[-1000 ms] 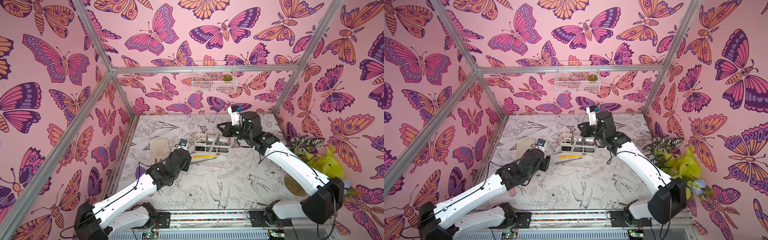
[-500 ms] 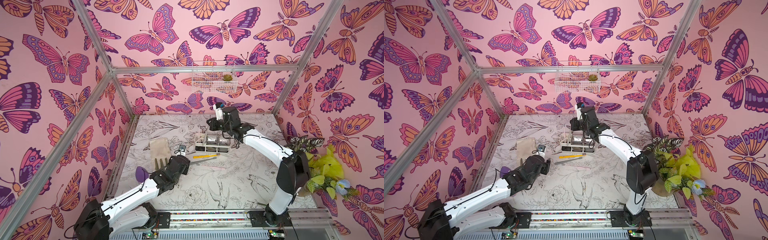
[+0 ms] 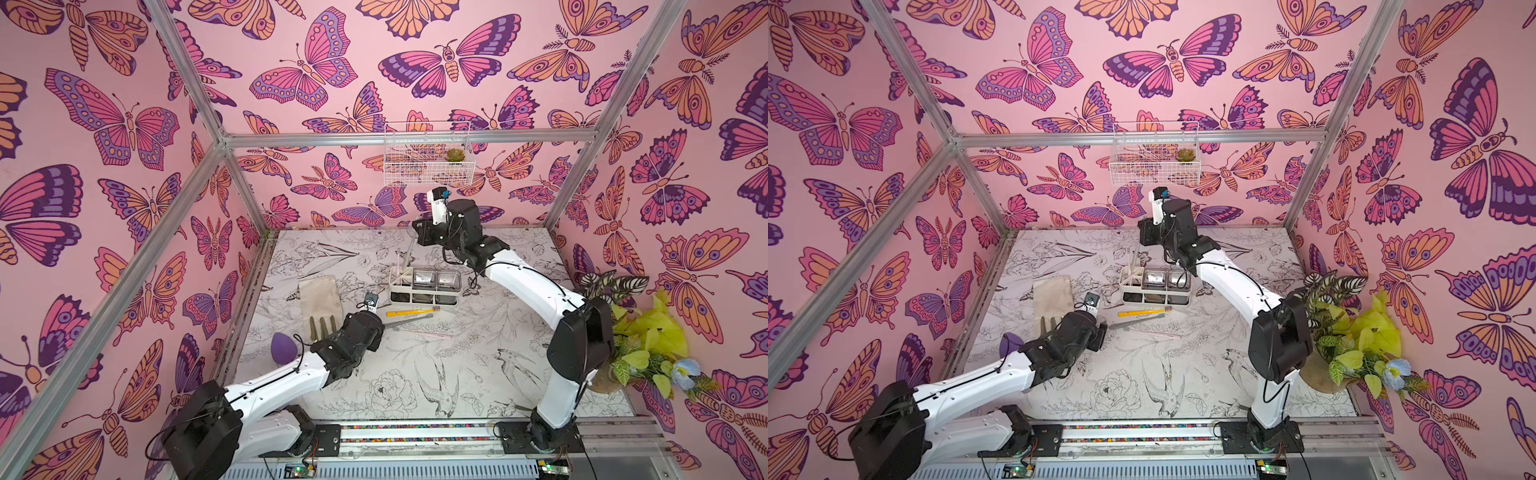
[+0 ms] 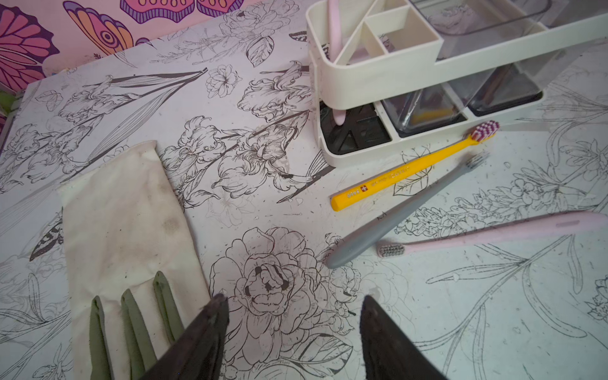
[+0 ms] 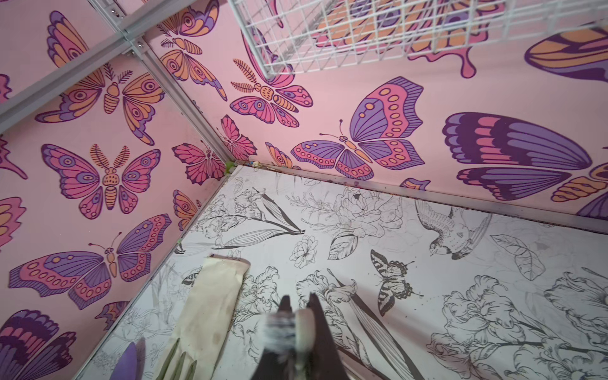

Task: Place the toothbrush into the toothbrush holder
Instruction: Place the toothbrush in the toothbrush holder.

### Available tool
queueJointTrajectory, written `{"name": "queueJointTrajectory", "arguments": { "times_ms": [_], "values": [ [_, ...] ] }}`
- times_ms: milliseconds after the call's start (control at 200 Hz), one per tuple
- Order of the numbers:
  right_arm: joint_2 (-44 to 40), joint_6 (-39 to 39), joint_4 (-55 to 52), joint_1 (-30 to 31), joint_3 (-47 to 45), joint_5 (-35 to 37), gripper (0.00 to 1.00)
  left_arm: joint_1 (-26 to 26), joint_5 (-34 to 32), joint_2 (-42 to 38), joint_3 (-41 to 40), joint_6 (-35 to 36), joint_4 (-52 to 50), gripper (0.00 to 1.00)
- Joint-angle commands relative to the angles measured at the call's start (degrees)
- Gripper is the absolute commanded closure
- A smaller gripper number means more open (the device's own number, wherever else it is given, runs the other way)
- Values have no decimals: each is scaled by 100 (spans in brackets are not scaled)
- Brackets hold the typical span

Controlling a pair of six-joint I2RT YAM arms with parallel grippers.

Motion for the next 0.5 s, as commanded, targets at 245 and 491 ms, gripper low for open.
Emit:
{"name": "queueJointTrajectory", "arguments": {
  "times_ms": [245,491],
  "values": [
    [278,-371,415,-97,-39,216,100,131,287,282,62,-21,75,35],
    [293,-388,379,-175,-171,467,100,189,363,337,69,-29,79,35]
  ]
}}
